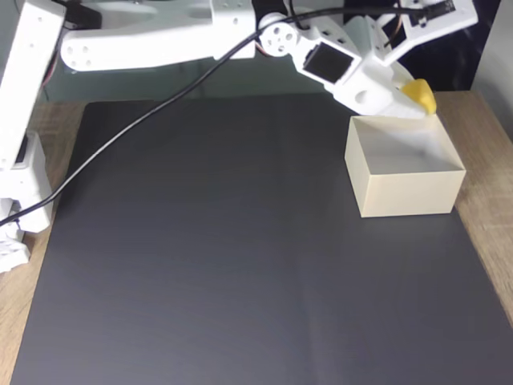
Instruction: Grasp a cube block and put it in the white box.
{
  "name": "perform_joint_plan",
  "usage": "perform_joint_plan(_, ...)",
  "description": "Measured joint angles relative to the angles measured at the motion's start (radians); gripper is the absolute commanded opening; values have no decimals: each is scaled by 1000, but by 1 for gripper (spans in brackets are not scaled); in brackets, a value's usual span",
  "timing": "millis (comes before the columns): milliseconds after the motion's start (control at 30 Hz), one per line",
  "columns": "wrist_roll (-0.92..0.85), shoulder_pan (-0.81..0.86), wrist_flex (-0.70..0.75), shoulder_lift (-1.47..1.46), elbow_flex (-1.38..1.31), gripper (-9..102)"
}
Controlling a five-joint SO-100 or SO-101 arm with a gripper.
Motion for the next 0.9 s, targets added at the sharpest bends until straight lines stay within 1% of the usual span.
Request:
perform_joint_plan(400, 0, 8, 0, -72, -35, 1)
perform_joint_plan(500, 0, 8, 0, -77, -37, 10)
perform_joint_plan(567, 0, 8, 0, -84, -51, 19)
perform_joint_plan(667, -20, 8, 6, -104, -71, 29)
perform_joint_plan(800, -26, 8, 18, -110, -71, 35)
perform_joint_plan(900, -28, 8, 18, -114, -77, 35)
